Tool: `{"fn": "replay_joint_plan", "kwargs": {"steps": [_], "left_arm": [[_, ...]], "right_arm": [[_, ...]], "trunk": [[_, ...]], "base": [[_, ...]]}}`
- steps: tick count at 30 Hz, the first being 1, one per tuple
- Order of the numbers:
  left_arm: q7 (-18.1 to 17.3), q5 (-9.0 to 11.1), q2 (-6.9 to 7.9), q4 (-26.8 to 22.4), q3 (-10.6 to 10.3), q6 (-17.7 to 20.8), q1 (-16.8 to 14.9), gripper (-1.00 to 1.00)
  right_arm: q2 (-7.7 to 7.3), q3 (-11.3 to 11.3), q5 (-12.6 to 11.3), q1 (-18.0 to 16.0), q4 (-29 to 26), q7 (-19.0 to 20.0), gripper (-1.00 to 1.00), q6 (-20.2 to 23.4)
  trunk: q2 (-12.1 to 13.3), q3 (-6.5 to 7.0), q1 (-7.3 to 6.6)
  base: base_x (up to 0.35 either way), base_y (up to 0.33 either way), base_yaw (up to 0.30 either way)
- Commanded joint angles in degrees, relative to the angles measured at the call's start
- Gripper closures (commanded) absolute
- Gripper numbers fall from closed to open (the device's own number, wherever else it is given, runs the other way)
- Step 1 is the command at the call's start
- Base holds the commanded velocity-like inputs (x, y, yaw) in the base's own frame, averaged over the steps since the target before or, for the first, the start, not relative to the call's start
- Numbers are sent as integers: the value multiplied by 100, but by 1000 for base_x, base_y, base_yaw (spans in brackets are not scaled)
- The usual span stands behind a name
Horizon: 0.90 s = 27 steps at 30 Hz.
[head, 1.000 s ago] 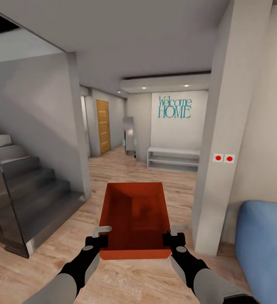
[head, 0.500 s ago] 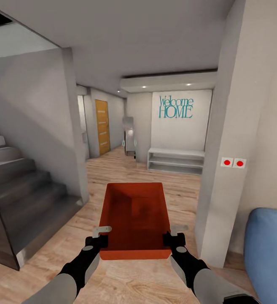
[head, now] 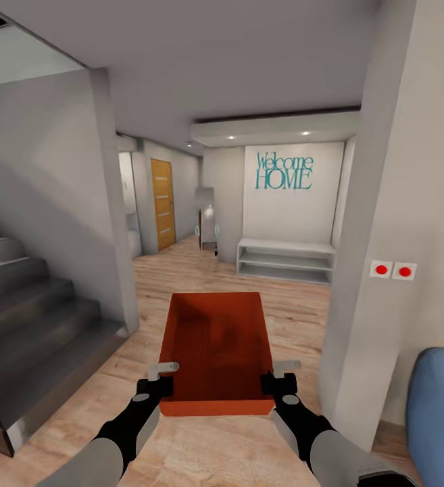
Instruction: Move the two storage containers from the living room to the garage. In the garage, place one container on the floor and stack the other container on top of it (either order is fine).
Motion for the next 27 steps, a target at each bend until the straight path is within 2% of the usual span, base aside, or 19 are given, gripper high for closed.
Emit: {"fn": "replay_joint_plan", "kwargs": {"steps": [1, 27], "left_arm": [[39, 1, 135, 14, 0, 5, 0, 100], [39, 20, 212, 26, 0, 5, 0, 100]], "right_arm": [[-15, -91, 89, -11, -31, -50, 100, -12], [-10, -91, 68, -13, -31, -50, 100, 17]], "trunk": [[-6, -9, 4], [-6, -9, 4]], "base": [[323, 0, 0], [323, 0, 0]]}}
